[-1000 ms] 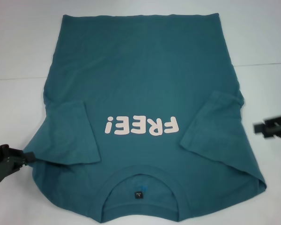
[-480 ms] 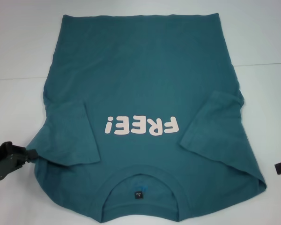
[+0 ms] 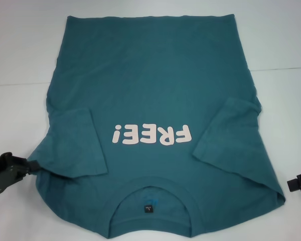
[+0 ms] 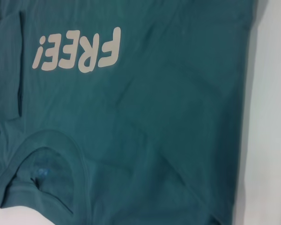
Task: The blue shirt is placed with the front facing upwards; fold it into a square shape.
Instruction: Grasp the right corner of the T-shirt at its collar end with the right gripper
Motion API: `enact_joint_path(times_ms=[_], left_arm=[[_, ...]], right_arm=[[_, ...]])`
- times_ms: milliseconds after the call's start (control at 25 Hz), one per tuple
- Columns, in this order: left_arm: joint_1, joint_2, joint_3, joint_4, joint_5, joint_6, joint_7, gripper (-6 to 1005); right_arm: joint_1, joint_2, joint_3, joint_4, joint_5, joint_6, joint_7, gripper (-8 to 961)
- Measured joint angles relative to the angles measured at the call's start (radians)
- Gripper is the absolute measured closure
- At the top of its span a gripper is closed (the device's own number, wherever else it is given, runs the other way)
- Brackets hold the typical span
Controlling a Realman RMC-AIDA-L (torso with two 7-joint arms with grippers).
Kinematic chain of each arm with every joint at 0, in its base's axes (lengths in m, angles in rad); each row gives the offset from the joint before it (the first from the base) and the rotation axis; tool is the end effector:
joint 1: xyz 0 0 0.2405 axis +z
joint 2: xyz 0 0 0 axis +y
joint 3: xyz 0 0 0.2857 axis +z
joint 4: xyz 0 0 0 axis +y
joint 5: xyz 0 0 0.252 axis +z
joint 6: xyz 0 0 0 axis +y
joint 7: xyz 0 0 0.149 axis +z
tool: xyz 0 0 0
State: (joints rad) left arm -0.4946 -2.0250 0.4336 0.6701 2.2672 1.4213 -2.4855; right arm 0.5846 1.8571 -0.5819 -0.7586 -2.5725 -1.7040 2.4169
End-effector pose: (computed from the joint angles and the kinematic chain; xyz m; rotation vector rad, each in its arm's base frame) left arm -0.3899 0.3727 0.0309 -1.8100 -2.1021 -0.7120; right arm 0.3775 0.3753 0.1017 -2.2101 1.9077 0.0051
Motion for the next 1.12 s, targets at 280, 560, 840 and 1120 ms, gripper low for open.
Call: enact_joint_path(times_ms=[280,560,840,1120], left_arm=[[0.003,0.000,0.001,0.000,-0.003,-0.003,-0.001,998],[0.005,-0.001,-0.002,0.000,-0.005,-0.004,0.000,999],[0.004,-0.003,0.001,0.000,-0.003,-0.013,-0.001,998],[0.005,-0.003,0.001,-0.001,-0.003,-0.014,-0.002,998]], right_arm=[[0.005,0.005,0.014,0.002,0.005,0.014,0.005,374],[0.006,0.007,0.000,0.011,-0.013,0.020,0.011,318],[0.007,0.016,-0.034,0.019,-0.014,0.032,0.012,288],[0.014,0.019,-0.070,0.046,-0.014,0.069,0.020,288]])
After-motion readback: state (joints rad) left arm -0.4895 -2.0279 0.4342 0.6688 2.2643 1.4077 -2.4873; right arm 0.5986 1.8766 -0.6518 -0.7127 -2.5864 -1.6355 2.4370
